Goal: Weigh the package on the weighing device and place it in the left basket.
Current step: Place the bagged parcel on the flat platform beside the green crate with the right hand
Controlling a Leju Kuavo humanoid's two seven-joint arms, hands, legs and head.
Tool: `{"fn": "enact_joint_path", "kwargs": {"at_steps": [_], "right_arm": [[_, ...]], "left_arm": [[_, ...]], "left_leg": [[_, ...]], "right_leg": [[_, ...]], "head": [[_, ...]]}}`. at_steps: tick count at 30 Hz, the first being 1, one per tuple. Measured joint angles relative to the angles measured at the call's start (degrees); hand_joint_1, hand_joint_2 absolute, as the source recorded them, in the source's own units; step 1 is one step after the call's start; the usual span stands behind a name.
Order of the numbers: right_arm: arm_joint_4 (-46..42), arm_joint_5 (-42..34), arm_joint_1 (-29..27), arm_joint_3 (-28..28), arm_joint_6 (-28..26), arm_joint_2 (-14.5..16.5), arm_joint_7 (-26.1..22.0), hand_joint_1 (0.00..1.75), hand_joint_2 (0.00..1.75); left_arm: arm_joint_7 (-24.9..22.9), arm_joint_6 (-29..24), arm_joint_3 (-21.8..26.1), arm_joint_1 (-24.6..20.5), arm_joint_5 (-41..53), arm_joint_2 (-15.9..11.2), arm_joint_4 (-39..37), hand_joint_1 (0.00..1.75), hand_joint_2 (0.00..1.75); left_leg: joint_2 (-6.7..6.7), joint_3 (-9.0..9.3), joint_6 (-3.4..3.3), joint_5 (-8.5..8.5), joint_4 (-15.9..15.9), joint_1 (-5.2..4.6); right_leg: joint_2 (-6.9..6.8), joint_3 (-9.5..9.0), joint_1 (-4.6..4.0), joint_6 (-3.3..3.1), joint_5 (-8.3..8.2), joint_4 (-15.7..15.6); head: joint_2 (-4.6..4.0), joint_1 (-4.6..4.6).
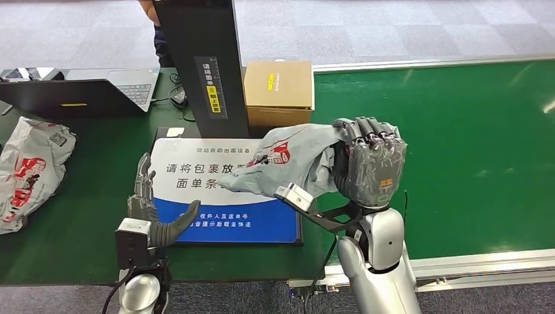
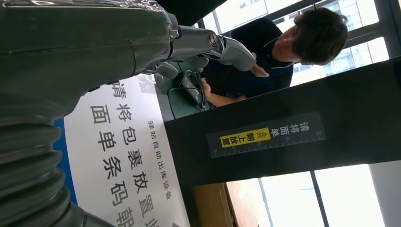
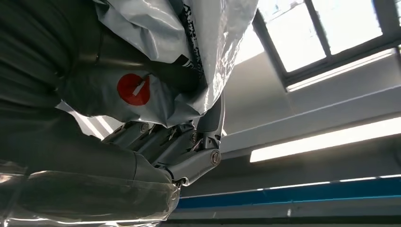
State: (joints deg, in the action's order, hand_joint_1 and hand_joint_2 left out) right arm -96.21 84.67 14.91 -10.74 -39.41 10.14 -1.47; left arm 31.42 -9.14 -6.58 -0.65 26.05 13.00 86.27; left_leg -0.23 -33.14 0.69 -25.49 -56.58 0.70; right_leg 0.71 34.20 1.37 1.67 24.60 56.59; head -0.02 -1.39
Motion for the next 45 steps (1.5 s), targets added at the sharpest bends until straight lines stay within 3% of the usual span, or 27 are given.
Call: {"fn": "enact_joint_path", "kwargs": {"at_steps": [11,23,39,45], "right_arm": [[9.8,-13.8,6.4,-5.8,0.0,-0.6,-3.5,1.55,1.75],[19.3,-16.9,9.9,-7.7,1.5,-0.9,-5.2,1.54,1.75],[41.6,-18.2,17.9,-6.4,-0.1,-0.9,-7.5,1.50,1.75],[50.1,-23.6,20.4,-6.0,3.9,-0.5,-11.4,1.43,1.75]], "left_arm": [[0.1,-0.5,0.0,-2.0,-0.1,0.0,-0.9,0.00,1.75],[-0.5,-0.5,0.0,-1.9,0.7,-0.1,-0.9,0.00,1.75],[-0.6,-1.4,-0.4,-1.4,1.2,-0.5,-0.9,0.00,1.75],[-1.5,-1.3,-0.8,-2.7,1.6,-0.6,-0.9,0.00,1.75]], "left_leg": [[0.00,0.00,0.02,0.04,0.0,0.00],[-0.01,0.00,0.01,0.04,0.0,0.01],[0.00,0.03,0.01,0.04,0.0,0.00],[0.00,0.04,0.02,0.05,0.0,0.01]], "right_leg": [[-0.01,0.00,0.00,-0.01,-0.01,0.0],[-0.01,0.00,-0.01,-0.01,-0.01,0.0],[0.00,-0.01,-0.01,-0.01,-0.02,0.0],[0.00,-0.02,-0.01,-0.01,-0.03,0.0]], "head": [[0.00,-0.01],[0.00,0.01],[0.00,0.00],[0.00,0.00]]}}
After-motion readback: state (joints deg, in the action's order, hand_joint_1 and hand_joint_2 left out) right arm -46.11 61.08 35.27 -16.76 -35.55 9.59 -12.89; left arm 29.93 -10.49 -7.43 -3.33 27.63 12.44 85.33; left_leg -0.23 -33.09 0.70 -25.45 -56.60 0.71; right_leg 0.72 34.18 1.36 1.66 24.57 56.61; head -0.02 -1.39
